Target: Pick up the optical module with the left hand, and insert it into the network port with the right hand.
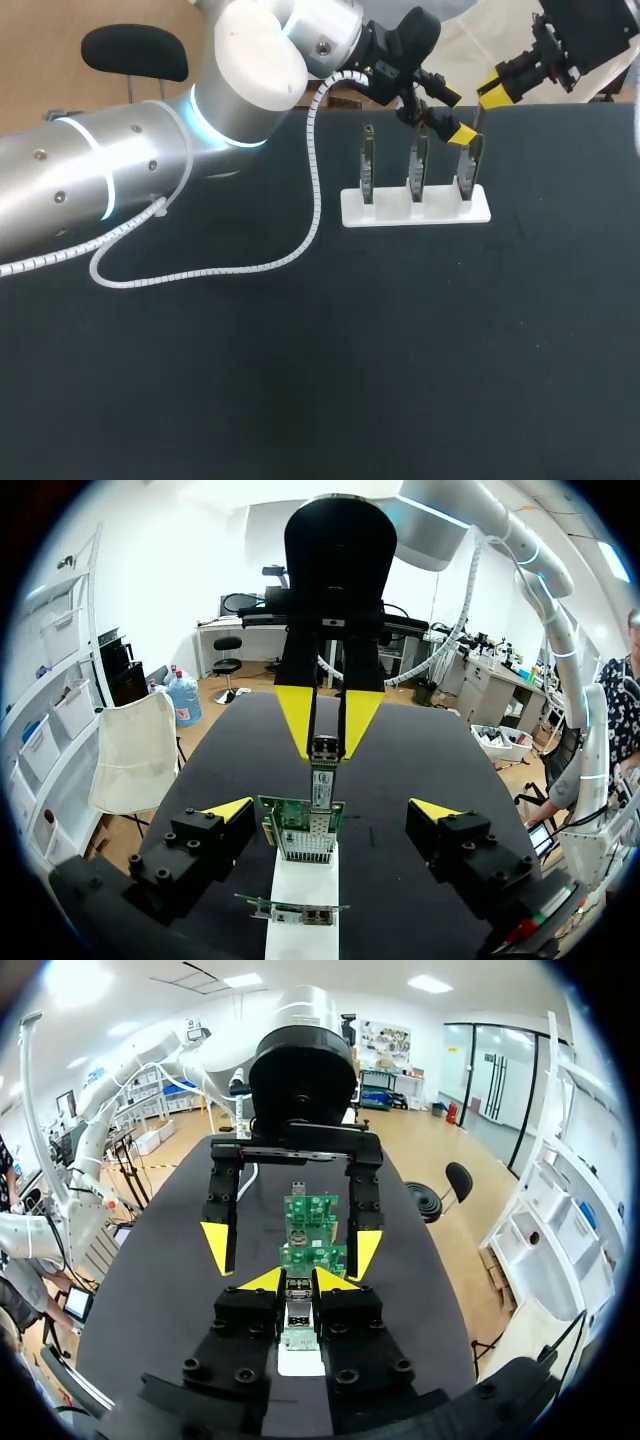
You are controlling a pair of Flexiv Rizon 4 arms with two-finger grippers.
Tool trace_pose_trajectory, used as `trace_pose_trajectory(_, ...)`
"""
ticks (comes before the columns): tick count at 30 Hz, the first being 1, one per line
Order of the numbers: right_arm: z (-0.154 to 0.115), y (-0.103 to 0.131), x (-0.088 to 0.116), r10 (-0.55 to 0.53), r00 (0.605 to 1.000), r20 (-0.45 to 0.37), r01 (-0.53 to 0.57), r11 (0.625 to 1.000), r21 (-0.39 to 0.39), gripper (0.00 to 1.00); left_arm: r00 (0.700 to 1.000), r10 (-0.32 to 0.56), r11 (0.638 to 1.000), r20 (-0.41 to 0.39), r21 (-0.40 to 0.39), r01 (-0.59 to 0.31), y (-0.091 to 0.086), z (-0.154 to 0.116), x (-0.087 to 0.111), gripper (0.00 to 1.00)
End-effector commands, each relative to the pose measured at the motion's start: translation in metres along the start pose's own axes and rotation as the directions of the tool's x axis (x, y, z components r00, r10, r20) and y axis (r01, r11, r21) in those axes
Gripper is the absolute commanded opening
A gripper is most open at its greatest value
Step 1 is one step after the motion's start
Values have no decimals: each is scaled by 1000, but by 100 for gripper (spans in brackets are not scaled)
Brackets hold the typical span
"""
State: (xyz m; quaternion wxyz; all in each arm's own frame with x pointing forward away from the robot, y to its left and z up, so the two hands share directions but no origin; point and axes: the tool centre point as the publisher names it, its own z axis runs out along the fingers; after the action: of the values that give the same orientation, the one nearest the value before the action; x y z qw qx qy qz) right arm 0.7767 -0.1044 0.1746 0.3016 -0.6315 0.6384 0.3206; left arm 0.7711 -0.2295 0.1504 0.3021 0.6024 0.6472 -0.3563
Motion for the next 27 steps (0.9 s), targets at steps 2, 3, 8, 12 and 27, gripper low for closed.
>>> trace_pose_trajectory(2, -3, 5, -2, -6, 1000, 0, 6, 1000, 23, 0, 1000, -1, 1000, -5, 2, 1, 1, 0, -1, 100)
trace_pose_trajectory(3, -3, 4, -3, -6, 1000, 2, 6, 1000, 25, 0, 1000, -1, 1000, -5, 2, 1, 1, 0, -1, 100)
trace_pose_trajectory(8, -3, 4, -2, -5, 1000, 0, 5, 1000, 30, 0, 1000, -1, 1000, -5, 2, 1, 1, 0, -1, 100)
trace_pose_trajectory(12, -1, 4, -1, 4, 1000, 2, -4, 1000, 30, 0, 1000, -1, 1000, -5, 2, 1, 1, 0, -1, 100)
trace_pose_trajectory(27, -2, 0, 0, 2, 1000, 5, -3, 999, 39, 0, 1000, -1, 1000, -5, 2, 1, 1, 0, -1, 100)
